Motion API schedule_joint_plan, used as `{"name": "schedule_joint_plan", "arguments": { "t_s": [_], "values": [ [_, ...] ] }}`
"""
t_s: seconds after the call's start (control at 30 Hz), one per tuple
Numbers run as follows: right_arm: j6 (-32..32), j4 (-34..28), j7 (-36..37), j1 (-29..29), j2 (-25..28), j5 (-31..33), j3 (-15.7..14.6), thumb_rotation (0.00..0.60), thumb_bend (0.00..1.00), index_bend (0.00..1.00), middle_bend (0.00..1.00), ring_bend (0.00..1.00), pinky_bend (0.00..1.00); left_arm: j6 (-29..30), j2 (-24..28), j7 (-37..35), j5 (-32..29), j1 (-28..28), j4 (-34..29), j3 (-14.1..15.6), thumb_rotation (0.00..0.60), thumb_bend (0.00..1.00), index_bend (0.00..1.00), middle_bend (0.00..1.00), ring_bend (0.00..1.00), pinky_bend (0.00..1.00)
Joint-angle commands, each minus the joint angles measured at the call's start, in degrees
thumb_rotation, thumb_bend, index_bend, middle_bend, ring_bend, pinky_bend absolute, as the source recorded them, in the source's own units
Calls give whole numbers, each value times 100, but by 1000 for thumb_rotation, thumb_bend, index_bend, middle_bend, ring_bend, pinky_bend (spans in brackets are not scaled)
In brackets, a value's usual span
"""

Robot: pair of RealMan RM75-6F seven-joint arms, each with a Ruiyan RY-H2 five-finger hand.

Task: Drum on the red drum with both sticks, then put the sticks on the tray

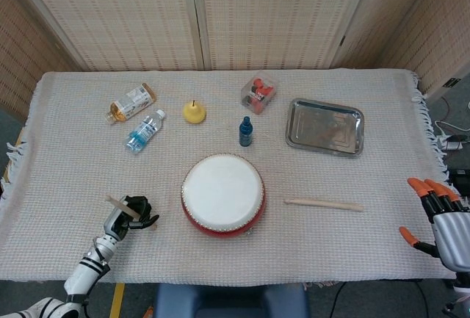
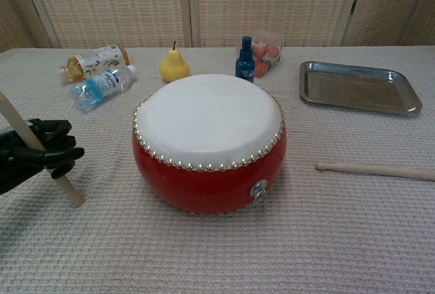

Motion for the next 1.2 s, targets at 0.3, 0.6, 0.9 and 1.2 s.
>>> {"name": "schedule_joint_plan", "arguments": {
  "t_s": [0.3,0.6,0.9,1.2],
  "values": [
    [2,-2,-3,-7,-2,0,0,600,205,106,130,0,160,3,-341,282,131,147,255,24,583,250,826,872,800,768],
    [1,-15,-15,-19,-1,15,1,600,205,106,130,0,160,-89,-585,409,85,188,512,-49,600,250,860,906,833,821],
    [18,-25,-22,-25,13,13,12,600,205,107,130,0,160,-103,-741,462,69,252,709,-111,600,258,944,988,904,908],
    [-34,-61,-74,-2,13,33,20,600,205,109,130,0,160,67,-941,-36,359,314,1197,-35,600,300,1000,1000,993,998]
  ]
}}
